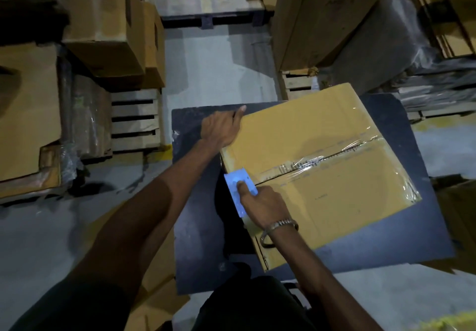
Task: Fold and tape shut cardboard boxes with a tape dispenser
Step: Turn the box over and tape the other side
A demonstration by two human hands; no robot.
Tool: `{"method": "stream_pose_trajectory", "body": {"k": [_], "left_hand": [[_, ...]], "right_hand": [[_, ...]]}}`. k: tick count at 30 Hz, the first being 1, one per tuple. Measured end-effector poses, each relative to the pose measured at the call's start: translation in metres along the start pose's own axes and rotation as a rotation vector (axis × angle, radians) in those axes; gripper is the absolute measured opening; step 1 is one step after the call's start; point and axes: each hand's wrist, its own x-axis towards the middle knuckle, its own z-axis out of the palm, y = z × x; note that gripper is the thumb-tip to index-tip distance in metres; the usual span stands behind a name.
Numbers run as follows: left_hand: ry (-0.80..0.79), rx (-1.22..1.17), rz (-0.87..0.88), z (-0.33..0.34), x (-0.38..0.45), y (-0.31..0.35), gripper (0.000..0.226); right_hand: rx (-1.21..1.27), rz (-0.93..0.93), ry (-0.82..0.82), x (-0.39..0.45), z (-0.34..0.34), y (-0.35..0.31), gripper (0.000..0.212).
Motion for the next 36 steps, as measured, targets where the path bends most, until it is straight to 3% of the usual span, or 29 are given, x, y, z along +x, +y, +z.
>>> {"method": "stream_pose_trajectory", "body": {"k": [5, 8, 10, 16, 23, 28, 36], "left_hand": [[0.128, 0.006, 0.044, 0.002, -0.006, 0.0, 0.07], [0.191, -0.017, 0.271, 0.004, -0.018, 0.008, 0.052], [0.16, -0.042, 0.381, 0.014, -0.033, 0.012, 0.059], [0.031, 0.151, 0.346, 0.016, -0.049, 0.015, 0.088], [0.03, 0.128, 0.339, 0.01, -0.056, 0.018, 0.083], [0.028, 0.149, 0.445, 0.019, -0.092, 0.029, 0.081], [-0.009, 0.215, 0.423, 0.039, -0.113, 0.028, 0.075]], "right_hand": [[0.057, 0.06, -0.013, -0.005, 0.001, 0.013, 0.074], [0.078, 0.052, -0.013, -0.004, -0.004, 0.016, 0.07], [0.082, 0.049, -0.014, -0.003, -0.004, 0.017, 0.07], [0.114, 0.017, -0.004, -0.004, 0.001, 0.025, 0.071], [0.079, 0.034, 0.012, -0.04, 0.017, 0.074, 0.075], [0.125, 0.014, -0.014, -0.031, 0.007, 0.077, 0.066], [0.112, -0.024, 0.08, -0.063, 0.029, 0.104, 0.081]]}}
